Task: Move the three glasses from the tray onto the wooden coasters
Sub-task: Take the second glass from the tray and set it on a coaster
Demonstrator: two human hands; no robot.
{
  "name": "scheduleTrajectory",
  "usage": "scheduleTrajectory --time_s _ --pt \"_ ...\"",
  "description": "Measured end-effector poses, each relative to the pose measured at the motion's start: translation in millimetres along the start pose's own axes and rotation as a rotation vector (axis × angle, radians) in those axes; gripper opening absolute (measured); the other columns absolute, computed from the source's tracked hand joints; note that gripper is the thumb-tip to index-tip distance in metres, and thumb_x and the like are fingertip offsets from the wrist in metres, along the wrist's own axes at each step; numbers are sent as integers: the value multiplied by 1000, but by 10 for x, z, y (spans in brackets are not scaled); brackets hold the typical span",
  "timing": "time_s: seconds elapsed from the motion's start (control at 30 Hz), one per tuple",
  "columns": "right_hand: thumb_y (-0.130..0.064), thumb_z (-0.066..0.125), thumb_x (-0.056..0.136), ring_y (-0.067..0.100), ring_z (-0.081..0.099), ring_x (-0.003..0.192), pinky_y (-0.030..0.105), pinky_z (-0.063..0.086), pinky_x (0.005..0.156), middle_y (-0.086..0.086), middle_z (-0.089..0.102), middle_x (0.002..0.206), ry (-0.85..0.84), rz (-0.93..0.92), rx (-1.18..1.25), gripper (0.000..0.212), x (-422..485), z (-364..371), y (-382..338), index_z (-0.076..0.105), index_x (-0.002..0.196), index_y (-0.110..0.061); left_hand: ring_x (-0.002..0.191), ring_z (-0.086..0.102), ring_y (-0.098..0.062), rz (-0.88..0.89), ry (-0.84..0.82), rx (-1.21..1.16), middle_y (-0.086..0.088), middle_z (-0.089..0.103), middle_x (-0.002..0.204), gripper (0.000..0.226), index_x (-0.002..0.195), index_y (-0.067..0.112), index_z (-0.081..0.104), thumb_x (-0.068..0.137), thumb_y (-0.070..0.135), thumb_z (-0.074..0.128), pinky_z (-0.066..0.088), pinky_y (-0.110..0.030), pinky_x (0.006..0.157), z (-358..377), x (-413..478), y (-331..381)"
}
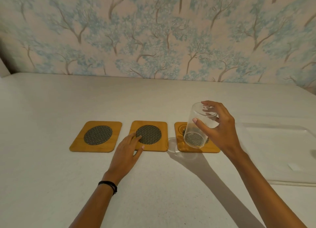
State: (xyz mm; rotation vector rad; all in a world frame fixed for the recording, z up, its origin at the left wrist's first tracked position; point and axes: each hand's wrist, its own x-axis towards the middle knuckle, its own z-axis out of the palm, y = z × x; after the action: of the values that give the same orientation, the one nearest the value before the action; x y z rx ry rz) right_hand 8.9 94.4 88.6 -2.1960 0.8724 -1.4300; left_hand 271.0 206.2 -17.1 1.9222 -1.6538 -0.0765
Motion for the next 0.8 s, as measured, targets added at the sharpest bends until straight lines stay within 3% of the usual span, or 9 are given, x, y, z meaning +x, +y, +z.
scheduleTrajectory --time_s 0.17,0.5,0.6,0.8 --pt "-34 75 73 6 56 101 19 51 80 -6 56 116 -44 -10 2 50 73 237 -13 53 117 -25 132 38 -24 -11 5 -11 -11 41 144 44 132 10 47 94 32 49 34 -37 108 36 7 -27" --pt "-36 74 73 7 55 97 16 44 68 -2 59 115 -130 -2 9 48 219 786 -48 55 116 -25 135 33 -25 -25 -3 -4 -12 37 147 50 136 8 42 94 35 46 31 -38 111 103 32 -88" --pt "-40 73 73 3 54 94 18 44 69 -3 57 115 -159 3 24 48 254 946 -55 54 116 -28 137 31 -24 -30 -6 9 -12 35 148 52 137 8 39 95 37 44 28 -37 113 119 36 -106" --pt "-39 73 72 12 57 99 27 49 75 -2 55 118 -221 33 58 50 309 1235 -50 53 117 -28 136 31 -23 -25 -9 27 -11 35 148 53 138 7 37 95 38 42 28 -35 113 147 47 -130"
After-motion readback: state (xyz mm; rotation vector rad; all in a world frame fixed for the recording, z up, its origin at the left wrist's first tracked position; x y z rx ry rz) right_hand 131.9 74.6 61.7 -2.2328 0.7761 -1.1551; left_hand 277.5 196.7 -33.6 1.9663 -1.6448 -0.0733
